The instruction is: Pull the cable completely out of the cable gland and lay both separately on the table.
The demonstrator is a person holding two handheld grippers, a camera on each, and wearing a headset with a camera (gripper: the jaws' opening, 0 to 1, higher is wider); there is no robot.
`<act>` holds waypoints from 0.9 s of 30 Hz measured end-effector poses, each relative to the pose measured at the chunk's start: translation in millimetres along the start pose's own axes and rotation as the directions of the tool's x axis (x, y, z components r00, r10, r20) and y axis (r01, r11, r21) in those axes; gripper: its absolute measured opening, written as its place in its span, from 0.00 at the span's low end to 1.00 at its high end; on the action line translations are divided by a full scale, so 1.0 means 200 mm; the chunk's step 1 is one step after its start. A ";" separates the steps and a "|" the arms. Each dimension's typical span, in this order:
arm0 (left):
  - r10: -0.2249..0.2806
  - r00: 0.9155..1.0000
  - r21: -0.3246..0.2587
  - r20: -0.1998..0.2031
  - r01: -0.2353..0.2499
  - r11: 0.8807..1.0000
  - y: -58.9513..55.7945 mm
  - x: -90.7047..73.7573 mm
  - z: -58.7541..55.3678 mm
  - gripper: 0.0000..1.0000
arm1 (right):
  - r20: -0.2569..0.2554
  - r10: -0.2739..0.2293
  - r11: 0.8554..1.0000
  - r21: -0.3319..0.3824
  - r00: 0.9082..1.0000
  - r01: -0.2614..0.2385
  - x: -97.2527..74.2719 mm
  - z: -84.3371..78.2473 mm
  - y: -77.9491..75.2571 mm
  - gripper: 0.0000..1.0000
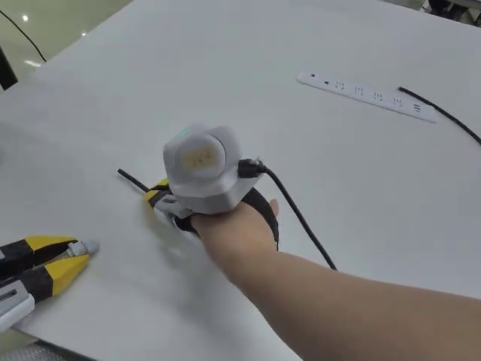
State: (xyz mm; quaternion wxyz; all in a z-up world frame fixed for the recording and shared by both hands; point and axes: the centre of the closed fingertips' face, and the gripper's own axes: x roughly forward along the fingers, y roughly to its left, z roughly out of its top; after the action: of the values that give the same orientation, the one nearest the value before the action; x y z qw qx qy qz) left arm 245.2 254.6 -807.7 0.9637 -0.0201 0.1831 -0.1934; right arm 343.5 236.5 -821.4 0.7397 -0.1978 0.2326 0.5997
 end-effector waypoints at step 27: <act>0.006 0.990 -0.109 0.137 0.009 0.994 0.02 0.11 0.41 0.99 | 0.080 -0.122 0.967 0.236 0.989 0.100 -0.38 -0.03 -0.12 0.98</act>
State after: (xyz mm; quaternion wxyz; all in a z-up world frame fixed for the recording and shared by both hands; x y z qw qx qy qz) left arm 294.3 246.6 -738.9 0.9713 -0.0862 0.1265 -0.1820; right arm 352.6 166.9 -782.0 0.8003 -0.0947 0.2543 0.5347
